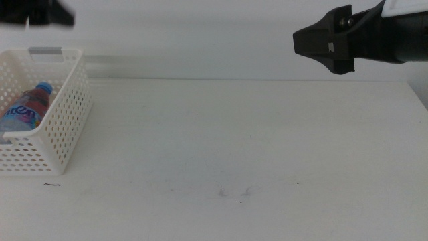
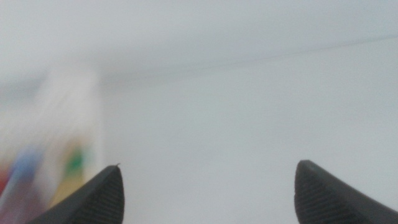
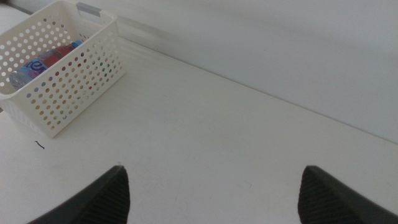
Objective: Use arms to grab the bottles and put them into the dustbin to the left of the table.
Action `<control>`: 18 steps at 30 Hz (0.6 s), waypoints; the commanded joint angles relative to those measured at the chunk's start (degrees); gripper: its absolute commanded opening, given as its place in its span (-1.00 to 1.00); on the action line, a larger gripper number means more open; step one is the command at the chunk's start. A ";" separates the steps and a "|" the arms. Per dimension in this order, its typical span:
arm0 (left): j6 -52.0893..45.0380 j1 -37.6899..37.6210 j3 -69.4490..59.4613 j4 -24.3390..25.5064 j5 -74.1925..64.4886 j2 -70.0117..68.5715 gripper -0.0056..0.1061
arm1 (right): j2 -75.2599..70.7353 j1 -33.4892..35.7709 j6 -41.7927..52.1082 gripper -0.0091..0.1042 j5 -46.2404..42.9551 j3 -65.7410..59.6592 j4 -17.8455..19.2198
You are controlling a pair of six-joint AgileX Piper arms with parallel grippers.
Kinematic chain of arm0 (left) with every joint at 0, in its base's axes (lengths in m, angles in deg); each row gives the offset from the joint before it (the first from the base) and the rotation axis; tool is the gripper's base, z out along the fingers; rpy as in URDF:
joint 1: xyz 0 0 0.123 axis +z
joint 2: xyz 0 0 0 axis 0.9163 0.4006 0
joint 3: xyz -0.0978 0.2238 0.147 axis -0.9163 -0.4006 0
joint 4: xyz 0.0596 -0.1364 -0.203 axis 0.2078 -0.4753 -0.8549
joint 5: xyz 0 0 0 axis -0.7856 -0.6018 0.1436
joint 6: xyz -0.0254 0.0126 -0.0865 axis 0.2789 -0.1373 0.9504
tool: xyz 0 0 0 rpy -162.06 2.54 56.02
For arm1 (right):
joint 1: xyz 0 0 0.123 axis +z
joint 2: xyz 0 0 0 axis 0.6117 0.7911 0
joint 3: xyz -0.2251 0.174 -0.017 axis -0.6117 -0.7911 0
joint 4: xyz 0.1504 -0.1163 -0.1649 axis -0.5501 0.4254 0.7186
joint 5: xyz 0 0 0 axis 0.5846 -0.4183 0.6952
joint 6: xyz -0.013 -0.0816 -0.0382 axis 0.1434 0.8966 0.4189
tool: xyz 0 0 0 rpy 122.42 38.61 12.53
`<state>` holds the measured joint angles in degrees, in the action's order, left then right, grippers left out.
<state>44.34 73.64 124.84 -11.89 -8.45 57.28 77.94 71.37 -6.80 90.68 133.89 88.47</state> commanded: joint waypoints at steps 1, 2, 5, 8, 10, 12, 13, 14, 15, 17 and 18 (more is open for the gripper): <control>-9.59 -2.61 -2.59 -9.11 0.45 -8.96 0.78 | -0.09 0.14 0.30 0.72 -0.39 -0.11 0.70; -12.51 -3.45 -3.46 -11.02 0.60 -11.78 0.78 | -0.09 0.14 0.30 0.72 -0.39 -0.11 0.70; -15.56 -5.84 -7.78 -11.85 3.59 -21.33 0.78 | -0.09 0.14 0.30 0.72 -0.39 -0.11 0.70; -14.09 -6.10 -12.22 -11.62 7.86 -28.10 0.78 | -0.09 0.14 0.30 0.72 -0.39 -0.11 0.70; -13.41 -6.10 -14.12 -11.48 9.98 -30.70 0.78 | -0.09 0.14 0.30 0.72 -0.39 -0.11 0.70; -11.14 -6.10 -15.25 -11.36 10.78 -32.05 0.78 | -0.09 0.14 0.30 0.72 -0.39 -0.11 0.70; -10.48 -6.10 -15.36 -11.50 10.67 -32.32 0.78 | -0.09 0.14 0.30 0.72 -0.39 -0.11 0.70; -10.38 -6.10 -15.36 -12.02 10.40 -32.34 0.78 | -0.09 0.14 0.30 0.72 -0.39 -0.11 0.70; -10.89 -6.10 -15.36 -13.40 9.98 -32.34 0.78 | -0.09 0.14 0.30 0.72 -0.39 -0.11 0.70; -11.35 -6.10 -15.36 -15.70 8.37 -32.34 0.78 | -0.09 0.14 0.30 0.72 -0.39 -0.11 0.70; -11.35 -6.18 -15.36 -16.00 7.71 -32.34 0.78 | -0.09 0.14 0.30 0.72 -0.39 -0.11 0.70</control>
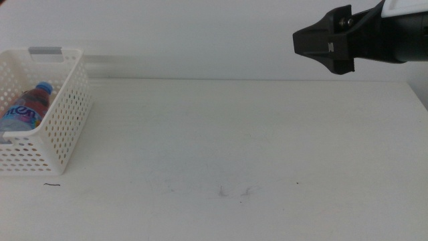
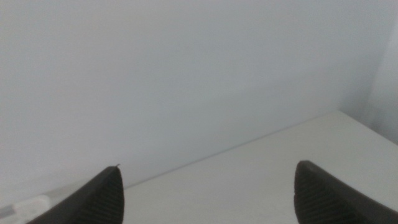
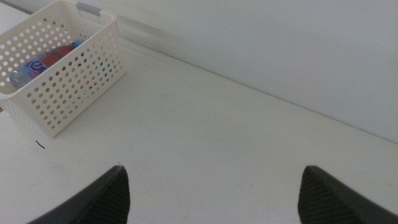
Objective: Use arms to grab the bottles and put them into the dustbin to the left of the table.
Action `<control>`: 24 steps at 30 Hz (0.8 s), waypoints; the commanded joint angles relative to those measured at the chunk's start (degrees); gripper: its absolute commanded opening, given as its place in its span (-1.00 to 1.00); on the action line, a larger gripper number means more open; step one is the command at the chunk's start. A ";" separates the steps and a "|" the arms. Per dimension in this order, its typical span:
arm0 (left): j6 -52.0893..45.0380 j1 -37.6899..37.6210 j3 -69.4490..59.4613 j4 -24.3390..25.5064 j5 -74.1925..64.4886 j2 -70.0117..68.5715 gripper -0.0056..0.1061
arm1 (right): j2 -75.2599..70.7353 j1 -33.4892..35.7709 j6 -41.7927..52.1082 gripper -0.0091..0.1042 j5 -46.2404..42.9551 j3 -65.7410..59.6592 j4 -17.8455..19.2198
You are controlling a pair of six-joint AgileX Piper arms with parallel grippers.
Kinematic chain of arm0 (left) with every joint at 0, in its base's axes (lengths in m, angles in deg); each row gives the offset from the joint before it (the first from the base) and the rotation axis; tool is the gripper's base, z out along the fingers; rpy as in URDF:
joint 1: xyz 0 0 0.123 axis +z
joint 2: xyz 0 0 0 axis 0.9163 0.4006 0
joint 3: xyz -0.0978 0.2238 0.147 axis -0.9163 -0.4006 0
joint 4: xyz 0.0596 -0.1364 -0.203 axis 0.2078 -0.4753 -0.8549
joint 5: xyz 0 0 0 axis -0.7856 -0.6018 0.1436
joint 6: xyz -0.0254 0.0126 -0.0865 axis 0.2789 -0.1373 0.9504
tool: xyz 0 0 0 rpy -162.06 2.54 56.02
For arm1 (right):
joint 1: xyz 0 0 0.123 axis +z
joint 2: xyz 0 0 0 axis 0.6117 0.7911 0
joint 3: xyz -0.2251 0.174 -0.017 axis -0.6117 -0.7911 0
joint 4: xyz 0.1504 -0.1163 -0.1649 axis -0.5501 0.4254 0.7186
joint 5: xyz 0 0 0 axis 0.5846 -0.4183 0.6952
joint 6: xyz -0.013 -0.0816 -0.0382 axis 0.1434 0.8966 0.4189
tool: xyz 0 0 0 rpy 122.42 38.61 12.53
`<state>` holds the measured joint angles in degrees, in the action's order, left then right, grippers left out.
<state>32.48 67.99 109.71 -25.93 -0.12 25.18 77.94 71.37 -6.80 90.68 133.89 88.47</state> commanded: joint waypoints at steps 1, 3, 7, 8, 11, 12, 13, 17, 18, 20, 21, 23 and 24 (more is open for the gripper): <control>0.50 -0.52 -0.23 -1.94 -1.31 -0.24 0.78 | -0.09 0.14 0.30 0.72 -0.39 -0.11 0.70; 0.50 -0.52 -0.23 -1.94 -2.43 -0.24 0.78 | -0.09 0.14 0.30 0.72 -0.39 -0.11 0.70; 0.50 -0.92 -0.23 -2.36 -2.29 -0.32 0.78 | -0.09 0.14 0.30 0.72 -0.39 -0.11 0.70; 0.50 -1.60 -0.23 -2.36 -1.34 -0.45 0.78 | -0.09 0.14 0.30 0.72 -0.39 -0.11 0.70; 0.66 -7.45 -1.61 1.30 6.10 -1.89 0.78 | -0.09 0.14 0.30 0.72 -0.39 -0.11 0.70; 0.97 -9.70 -2.27 2.93 9.06 -2.49 0.78 | -0.09 0.14 0.30 0.72 -0.39 -0.11 0.70; 1.27 -12.46 -3.10 4.26 12.38 -3.32 0.78 | -0.09 0.14 0.30 0.72 -0.39 -0.11 0.70; 2.65 -19.92 -5.75 8.32 21.49 -6.00 0.78 | -0.09 0.14 0.30 0.72 -0.39 -0.11 0.70; 2.65 -20.23 -5.80 9.00 21.79 -6.26 0.78 | -0.09 0.14 0.30 0.72 -0.39 -0.11 0.70; 2.65 -20.41 -5.80 9.02 21.79 -6.37 0.78 | -0.09 0.14 0.30 0.72 -0.39 -0.11 0.70; 2.82 -20.41 -5.80 9.02 22.10 -6.37 0.78 | -0.09 0.14 0.30 0.72 -0.39 -0.11 0.70; 4.01 -20.41 -5.80 9.02 22.22 -6.37 0.78 | -0.09 0.14 0.30 0.72 -0.39 -0.11 0.70; 4.20 -20.41 -5.80 9.02 22.22 -6.37 0.78 | -0.09 0.14 0.30 0.72 -0.39 -0.11 0.70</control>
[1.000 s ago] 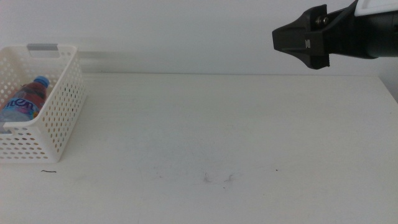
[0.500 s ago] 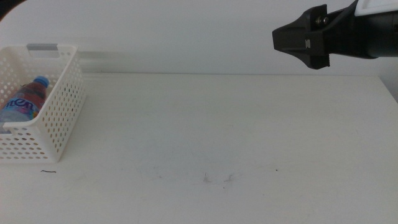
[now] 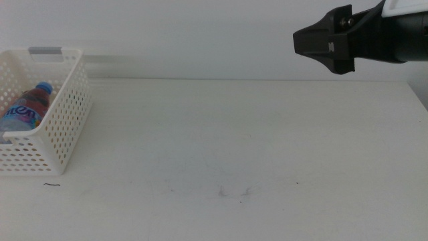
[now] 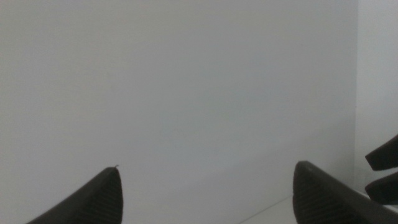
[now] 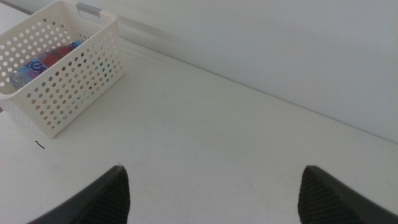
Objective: Use arms to grab the bottles and put them into the dustbin to the left of the table.
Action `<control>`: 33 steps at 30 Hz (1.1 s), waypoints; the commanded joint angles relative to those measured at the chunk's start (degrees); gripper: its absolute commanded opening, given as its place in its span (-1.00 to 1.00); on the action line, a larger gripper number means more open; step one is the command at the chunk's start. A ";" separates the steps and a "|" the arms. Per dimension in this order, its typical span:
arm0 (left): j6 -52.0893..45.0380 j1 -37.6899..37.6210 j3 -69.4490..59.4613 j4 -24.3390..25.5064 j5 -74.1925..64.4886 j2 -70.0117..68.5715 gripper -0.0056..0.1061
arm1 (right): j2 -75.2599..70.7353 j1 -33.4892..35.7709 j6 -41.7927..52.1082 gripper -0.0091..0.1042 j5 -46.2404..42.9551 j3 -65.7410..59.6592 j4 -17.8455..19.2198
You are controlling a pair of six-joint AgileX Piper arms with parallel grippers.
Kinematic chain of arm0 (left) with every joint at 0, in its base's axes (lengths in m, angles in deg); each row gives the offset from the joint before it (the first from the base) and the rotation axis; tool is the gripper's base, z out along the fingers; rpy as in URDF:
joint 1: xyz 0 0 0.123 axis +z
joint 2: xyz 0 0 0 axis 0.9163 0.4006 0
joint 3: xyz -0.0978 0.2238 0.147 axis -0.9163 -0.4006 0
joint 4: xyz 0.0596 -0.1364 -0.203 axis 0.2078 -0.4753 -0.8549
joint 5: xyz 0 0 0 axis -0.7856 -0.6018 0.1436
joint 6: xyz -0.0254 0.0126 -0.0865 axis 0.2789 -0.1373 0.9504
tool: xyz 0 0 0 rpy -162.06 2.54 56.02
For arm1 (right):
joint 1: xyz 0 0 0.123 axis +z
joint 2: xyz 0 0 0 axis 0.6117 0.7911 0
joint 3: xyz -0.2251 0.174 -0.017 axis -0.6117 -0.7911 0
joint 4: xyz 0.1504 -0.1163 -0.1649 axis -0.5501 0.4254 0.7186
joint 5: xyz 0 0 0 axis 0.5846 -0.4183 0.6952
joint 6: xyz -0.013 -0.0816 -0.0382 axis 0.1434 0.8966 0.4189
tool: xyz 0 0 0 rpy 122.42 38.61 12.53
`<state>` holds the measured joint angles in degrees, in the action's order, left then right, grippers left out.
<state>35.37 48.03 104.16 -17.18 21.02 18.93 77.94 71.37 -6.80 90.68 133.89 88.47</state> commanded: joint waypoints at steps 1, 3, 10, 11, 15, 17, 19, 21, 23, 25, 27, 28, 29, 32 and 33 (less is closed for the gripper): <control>1.25 -0.46 -0.25 0.27 1.22 -0.13 0.78 | -0.09 0.14 0.30 0.72 -0.39 -0.11 0.70; 1.25 -0.46 -0.25 0.27 1.22 -0.13 0.78 | -0.09 0.14 0.30 0.72 -0.39 -0.11 0.70; 16.39 -0.46 -0.74 11.72 0.04 -0.25 0.78 | -0.09 0.14 0.30 0.72 -0.39 -0.11 0.70; 23.20 -0.46 -0.74 16.53 -1.67 -0.25 0.78 | -0.09 0.14 0.30 0.72 -0.39 -0.11 0.70; 34.34 -0.54 -0.74 26.85 -4.80 -0.25 0.78 | -0.09 0.14 0.30 0.72 -0.39 -0.11 0.56; 34.34 -0.54 -0.74 27.49 -4.80 -0.25 0.78 | -0.09 0.14 0.30 0.72 -0.39 -0.11 0.38; 34.34 -0.54 -0.74 27.48 -4.42 -0.25 0.78 | -0.09 0.14 0.30 0.72 -0.39 -0.11 0.38; 34.34 -0.54 -0.74 27.48 -4.32 -0.25 0.78 | -0.09 0.14 0.30 0.72 -0.39 -0.11 0.38; 34.11 -0.54 -0.74 27.48 -4.15 -0.25 0.78 | -0.09 0.14 0.30 0.72 -0.39 -0.11 0.38; 33.95 -0.54 -0.74 27.48 -3.74 -0.25 0.78 | -0.09 0.14 0.30 0.72 -0.39 -0.11 0.38; 33.83 -0.54 -0.74 27.48 -3.46 -0.25 0.78 | -0.09 0.14 0.30 0.72 -0.39 -0.11 0.38; 33.83 -0.54 -0.74 27.48 -3.46 -0.25 0.78 | -0.09 0.14 0.30 0.72 -0.39 -0.11 0.38; 33.83 -0.54 -0.74 27.48 -3.46 -0.25 0.78 | -0.09 0.14 0.30 0.72 -0.39 -0.11 0.38; 33.83 -0.54 -1.38 27.48 -4.56 -0.25 0.78 | -0.09 0.14 0.30 0.72 -0.25 -0.11 0.00; 33.83 -0.54 -2.27 27.48 -3.87 -0.39 0.78 | -0.09 0.14 0.30 0.72 -0.24 -0.11 -0.33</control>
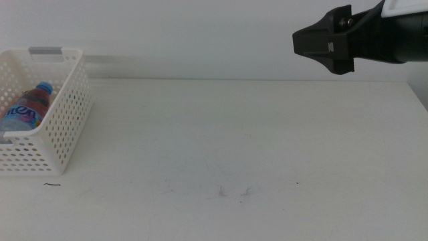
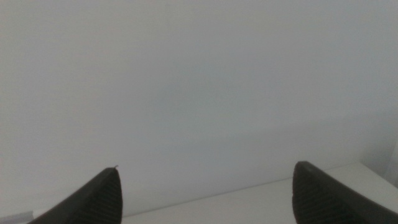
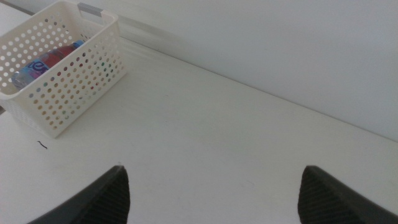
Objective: Use arms to grab the bottles and put them into the dustbin to the left of the table.
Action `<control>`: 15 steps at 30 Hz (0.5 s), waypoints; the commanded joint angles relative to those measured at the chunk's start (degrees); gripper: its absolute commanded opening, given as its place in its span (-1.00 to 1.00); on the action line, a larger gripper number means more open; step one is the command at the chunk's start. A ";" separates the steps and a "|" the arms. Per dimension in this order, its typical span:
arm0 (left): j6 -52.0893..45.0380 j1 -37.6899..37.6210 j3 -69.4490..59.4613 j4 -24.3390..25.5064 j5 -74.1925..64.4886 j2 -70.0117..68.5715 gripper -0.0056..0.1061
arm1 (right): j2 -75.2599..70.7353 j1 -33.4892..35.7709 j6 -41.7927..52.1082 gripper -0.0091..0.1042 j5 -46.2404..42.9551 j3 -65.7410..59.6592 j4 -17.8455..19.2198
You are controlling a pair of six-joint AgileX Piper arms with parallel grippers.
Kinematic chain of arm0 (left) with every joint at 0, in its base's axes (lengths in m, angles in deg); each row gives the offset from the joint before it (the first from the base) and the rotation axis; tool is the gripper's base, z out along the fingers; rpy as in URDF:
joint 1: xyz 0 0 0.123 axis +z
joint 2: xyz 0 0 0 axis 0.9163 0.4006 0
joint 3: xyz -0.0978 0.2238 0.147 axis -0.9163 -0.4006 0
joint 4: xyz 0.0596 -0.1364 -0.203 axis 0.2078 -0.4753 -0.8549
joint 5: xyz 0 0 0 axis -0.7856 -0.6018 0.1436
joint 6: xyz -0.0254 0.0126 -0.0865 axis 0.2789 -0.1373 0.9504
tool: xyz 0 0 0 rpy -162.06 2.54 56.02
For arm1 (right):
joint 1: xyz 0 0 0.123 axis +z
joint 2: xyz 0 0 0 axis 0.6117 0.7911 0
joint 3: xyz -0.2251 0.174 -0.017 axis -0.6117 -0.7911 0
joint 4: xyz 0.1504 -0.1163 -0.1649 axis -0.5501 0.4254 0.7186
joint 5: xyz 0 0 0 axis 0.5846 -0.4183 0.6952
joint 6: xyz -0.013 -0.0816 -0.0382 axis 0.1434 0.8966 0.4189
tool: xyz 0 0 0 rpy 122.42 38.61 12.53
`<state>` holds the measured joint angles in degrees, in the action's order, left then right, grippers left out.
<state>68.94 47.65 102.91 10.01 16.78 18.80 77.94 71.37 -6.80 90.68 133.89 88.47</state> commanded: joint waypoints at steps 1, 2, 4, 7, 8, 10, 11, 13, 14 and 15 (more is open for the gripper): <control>0.26 -0.16 -2.49 0.29 1.37 -0.60 0.78 | -0.09 -0.04 0.30 0.72 -0.41 -0.71 -0.47; 0.26 -0.03 -4.14 0.02 2.93 -1.38 0.78 | -0.36 -0.53 0.30 0.72 -0.71 -1.49 -1.33; 0.26 0.69 -9.56 -0.77 5.99 -3.29 0.78 | -2.24 -2.25 0.30 0.72 -3.12 -4.21 -4.36; 0.26 3.42 -18.85 -2.31 8.11 -7.62 0.78 | -7.27 -5.37 0.30 0.72 -10.52 -11.61 -9.22; 0.26 4.37 -22.14 -2.29 8.20 -9.10 0.78 | -9.66 -6.43 0.30 0.72 -12.95 -14.79 -9.45; 0.26 7.06 -28.25 -2.33 8.20 -13.67 0.78 | -14.20 -7.93 0.30 0.72 -16.11 -21.31 -9.65; 0.26 8.02 -30.50 -2.33 8.20 -15.49 0.78 | -16.80 -8.28 0.30 0.72 -17.48 -24.40 -10.67; 0.26 10.11 -35.74 -2.33 8.20 -19.88 0.78 | -21.34 -8.57 0.30 0.72 -20.21 -30.07 -12.22; 0.26 11.24 -38.20 -2.33 8.20 -22.33 0.78 | -23.72 -8.57 0.30 0.72 -21.95 -33.26 -12.11; 0.26 12.33 -40.64 -2.33 8.20 -24.85 0.78 | -26.03 -8.57 0.30 0.72 -24.00 -36.44 -11.91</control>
<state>68.94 58.55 65.27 8.23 23.70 -2.77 54.59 63.28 -6.80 69.96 101.15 76.97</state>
